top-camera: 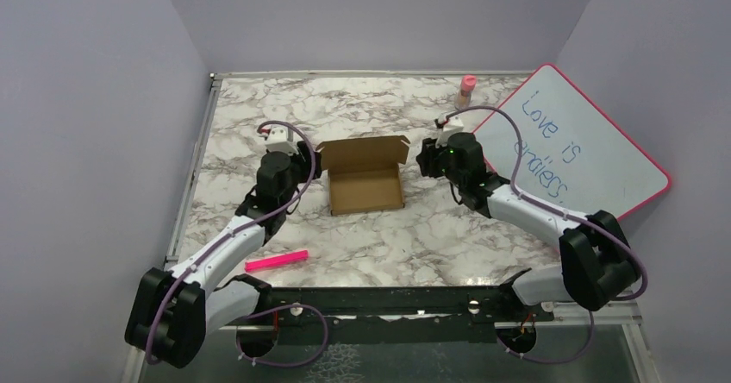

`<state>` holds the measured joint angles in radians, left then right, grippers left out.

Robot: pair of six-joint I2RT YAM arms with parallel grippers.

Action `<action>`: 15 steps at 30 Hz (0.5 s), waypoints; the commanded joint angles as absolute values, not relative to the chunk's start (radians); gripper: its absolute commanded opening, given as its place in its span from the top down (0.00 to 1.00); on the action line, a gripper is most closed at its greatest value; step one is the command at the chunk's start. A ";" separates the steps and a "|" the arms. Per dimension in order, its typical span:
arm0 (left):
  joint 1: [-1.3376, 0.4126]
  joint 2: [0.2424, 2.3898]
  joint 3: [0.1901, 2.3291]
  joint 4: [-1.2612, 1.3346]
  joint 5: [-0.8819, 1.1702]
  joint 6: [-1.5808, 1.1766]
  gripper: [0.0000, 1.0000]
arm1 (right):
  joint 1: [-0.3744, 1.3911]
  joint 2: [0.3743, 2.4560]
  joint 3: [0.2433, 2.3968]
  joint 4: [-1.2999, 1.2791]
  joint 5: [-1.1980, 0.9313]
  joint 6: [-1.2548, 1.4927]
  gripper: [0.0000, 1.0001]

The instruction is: Fold the paper box

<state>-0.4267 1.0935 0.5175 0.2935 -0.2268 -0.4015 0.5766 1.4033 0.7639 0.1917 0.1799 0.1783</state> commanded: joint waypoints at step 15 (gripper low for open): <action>-0.180 1.179 0.667 0.167 0.501 -0.185 0.47 | 0.426 1.396 0.703 0.490 -0.418 -0.012 0.51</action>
